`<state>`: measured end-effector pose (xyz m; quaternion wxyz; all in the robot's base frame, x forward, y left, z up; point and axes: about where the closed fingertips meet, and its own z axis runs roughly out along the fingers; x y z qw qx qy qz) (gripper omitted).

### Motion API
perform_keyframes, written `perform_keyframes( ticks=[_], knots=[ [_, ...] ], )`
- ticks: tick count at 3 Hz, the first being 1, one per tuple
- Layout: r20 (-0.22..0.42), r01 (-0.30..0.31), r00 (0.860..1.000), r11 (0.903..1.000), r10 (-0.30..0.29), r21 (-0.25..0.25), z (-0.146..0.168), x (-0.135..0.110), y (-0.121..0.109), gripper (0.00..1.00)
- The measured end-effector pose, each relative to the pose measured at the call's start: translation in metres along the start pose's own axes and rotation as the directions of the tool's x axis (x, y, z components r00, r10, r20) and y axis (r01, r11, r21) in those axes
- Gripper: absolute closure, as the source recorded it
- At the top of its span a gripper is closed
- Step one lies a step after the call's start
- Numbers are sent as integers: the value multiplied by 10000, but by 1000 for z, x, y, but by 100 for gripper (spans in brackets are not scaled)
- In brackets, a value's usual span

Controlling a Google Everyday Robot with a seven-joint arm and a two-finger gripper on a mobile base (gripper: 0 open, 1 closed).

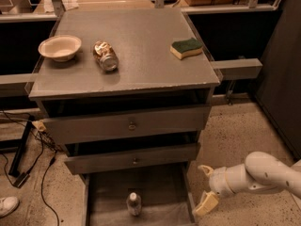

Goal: Pick blue plastic bottle from bottom drawer and place on counter

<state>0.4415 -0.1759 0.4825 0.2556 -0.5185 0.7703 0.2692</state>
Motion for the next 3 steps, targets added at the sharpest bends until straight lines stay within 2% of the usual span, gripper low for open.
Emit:
perform_keyframes(
  ticks=[2, 3],
  knots=[
    [979, -474, 9937, 9966, 538, -672, 83, 49, -3, 0],
    [982, -473, 9937, 9966, 538, -675, 83, 49, -3, 0]
  ],
)
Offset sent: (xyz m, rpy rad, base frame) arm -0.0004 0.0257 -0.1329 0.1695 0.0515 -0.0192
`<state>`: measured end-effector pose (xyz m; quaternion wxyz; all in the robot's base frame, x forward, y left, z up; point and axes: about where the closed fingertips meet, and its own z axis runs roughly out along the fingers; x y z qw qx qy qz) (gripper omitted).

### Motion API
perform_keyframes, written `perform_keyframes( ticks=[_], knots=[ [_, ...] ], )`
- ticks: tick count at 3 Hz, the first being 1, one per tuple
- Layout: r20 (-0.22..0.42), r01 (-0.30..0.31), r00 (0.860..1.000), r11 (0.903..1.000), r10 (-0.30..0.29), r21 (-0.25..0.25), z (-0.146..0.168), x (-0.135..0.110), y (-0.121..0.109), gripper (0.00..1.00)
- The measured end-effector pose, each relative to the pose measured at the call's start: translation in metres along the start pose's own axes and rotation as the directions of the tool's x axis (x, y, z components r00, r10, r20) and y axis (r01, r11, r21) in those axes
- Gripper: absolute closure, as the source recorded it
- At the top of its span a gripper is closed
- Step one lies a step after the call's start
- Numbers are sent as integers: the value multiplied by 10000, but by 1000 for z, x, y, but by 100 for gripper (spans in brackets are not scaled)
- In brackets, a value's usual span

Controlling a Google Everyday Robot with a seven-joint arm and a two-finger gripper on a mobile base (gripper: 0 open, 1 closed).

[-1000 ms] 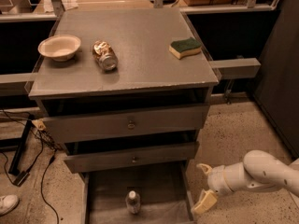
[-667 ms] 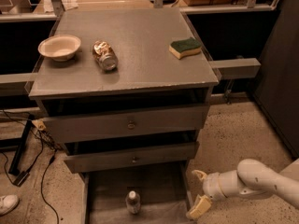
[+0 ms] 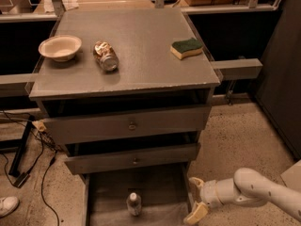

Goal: Pick blue plastic bottle from bottom drawer and place on counter

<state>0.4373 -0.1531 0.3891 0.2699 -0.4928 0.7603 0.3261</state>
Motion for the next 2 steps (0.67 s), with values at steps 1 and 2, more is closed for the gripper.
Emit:
perform_keyframes(
  ticks=[1, 2],
  knots=[
    [184, 22, 9998, 9998, -19, -179, 8, -1, -1, 0],
    [702, 512, 9964, 9971, -472, -569, 32, -12, -9, 0]
  ],
)
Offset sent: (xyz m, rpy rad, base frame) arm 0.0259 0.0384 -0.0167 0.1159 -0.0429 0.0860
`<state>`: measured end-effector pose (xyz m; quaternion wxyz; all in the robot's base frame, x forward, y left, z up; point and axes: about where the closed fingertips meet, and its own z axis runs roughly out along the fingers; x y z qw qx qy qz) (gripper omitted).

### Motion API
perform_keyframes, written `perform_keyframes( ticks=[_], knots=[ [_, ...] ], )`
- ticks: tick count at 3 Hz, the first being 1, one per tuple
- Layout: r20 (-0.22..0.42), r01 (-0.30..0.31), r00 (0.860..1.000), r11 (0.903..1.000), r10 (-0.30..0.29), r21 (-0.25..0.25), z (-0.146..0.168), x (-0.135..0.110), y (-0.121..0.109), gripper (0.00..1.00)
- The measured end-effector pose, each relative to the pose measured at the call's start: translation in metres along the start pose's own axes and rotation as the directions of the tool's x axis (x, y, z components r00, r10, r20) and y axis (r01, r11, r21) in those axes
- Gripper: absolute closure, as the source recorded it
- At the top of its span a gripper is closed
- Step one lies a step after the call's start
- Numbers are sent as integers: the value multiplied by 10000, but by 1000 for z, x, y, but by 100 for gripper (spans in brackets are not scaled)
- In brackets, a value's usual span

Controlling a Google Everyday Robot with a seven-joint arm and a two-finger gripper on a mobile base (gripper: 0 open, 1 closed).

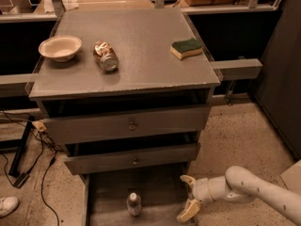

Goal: Pick blue plastic bottle from bottom drawer and place on counter

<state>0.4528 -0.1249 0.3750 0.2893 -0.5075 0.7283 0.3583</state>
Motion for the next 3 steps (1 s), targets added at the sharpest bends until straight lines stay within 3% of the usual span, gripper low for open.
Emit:
perform_keyframes(
  ticks=[1, 2, 3],
  knots=[
    [326, 318, 9990, 9994, -313, -160, 16, -1, -9, 0],
    [326, 318, 9990, 9994, -313, -160, 16, -1, -9, 0],
    [757, 14, 9971, 9999, -6, -108, 39, 15, -15, 0]
  ],
)
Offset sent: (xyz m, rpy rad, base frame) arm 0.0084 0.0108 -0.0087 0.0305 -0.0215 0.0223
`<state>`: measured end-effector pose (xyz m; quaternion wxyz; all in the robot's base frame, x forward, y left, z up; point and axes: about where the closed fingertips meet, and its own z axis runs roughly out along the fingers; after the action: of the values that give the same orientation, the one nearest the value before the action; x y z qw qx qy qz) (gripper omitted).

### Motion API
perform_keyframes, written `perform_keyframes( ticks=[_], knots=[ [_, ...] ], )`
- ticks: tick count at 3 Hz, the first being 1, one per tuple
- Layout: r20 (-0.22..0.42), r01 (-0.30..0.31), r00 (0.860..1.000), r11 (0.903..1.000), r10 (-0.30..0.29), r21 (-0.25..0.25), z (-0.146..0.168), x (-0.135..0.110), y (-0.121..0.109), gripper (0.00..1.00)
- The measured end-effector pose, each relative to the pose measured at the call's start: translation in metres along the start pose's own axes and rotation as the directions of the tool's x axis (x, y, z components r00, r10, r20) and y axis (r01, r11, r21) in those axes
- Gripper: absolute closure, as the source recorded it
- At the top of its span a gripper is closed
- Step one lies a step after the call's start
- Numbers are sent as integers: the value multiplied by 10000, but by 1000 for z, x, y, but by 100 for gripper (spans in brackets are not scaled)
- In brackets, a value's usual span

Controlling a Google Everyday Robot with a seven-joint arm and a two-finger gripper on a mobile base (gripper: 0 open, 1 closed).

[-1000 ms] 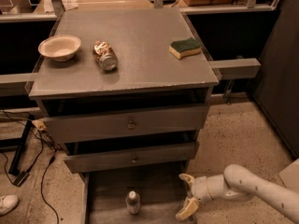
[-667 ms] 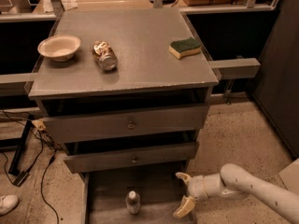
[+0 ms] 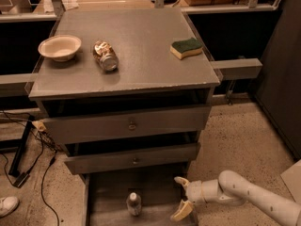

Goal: Pick blue plastic bottle from bottom drawer and place on counter

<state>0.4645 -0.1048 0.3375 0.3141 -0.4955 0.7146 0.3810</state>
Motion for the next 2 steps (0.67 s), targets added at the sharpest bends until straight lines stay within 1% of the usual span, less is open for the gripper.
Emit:
perform_keyframes(
  ticks=[1, 2],
  knots=[
    [350, -340, 9988, 9994, 337, 78, 42, 39, -29, 0],
    [541, -339, 9980, 9994, 333, 102, 47, 38, -30, 0]
  ],
)
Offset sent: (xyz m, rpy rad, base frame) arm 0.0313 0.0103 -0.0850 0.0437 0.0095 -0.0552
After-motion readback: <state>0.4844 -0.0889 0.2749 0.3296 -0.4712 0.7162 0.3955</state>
